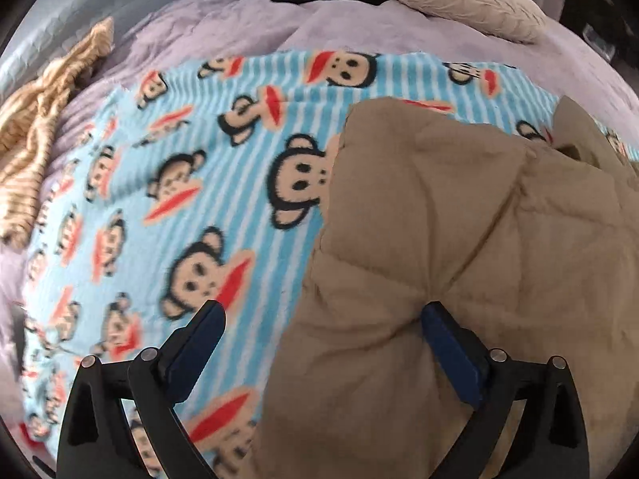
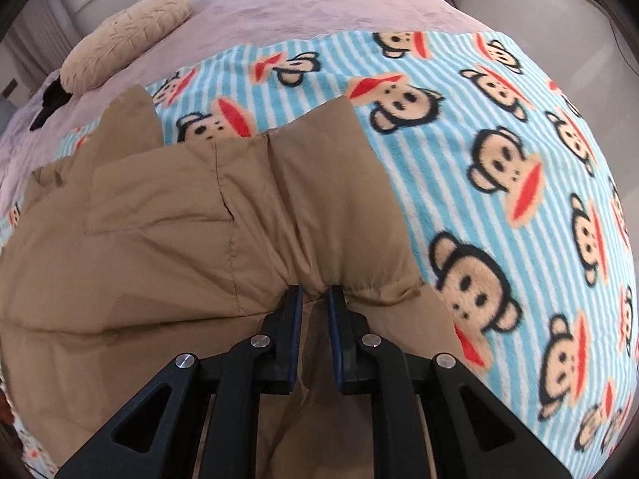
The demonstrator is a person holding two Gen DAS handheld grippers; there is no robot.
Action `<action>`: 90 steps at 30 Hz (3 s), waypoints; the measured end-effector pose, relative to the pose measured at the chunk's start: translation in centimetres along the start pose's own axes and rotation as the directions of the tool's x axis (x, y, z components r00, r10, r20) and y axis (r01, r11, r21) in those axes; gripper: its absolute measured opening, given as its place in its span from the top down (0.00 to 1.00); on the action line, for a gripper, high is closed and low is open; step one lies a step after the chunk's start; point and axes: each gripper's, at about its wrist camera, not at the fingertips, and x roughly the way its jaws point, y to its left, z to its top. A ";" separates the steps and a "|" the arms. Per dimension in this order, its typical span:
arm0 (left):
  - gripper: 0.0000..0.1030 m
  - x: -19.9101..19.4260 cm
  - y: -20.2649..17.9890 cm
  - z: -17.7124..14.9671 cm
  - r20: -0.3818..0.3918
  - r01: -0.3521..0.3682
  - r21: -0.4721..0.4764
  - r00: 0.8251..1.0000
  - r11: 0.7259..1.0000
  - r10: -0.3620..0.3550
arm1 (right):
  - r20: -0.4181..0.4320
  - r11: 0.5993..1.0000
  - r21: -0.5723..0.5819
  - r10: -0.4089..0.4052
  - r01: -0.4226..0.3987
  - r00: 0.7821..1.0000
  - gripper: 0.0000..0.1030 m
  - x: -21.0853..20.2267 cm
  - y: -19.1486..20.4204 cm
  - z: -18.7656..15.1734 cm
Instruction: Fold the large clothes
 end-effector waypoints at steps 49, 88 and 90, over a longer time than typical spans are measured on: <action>0.01 -7.2 0.2 -15.4 -0.126 0.289 0.026 0.951 0.957 -0.283 | -0.067 0.868 0.362 0.386 -0.338 0.920 0.12 -7.2 0.6 -19.4; 0.01 1.1 -0.3 -9.9 -0.003 0.635 -0.418 0.715 0.650 -0.700 | 0.148 0.463 0.619 0.724 -0.634 0.673 0.00 0.9 -3.4 -16.2; 0.01 1.9 -0.8 -9.2 0.011 0.637 -0.432 0.711 0.638 -0.703 | 0.162 0.449 0.616 0.732 -0.647 0.662 0.00 1.5 -3.1 -15.6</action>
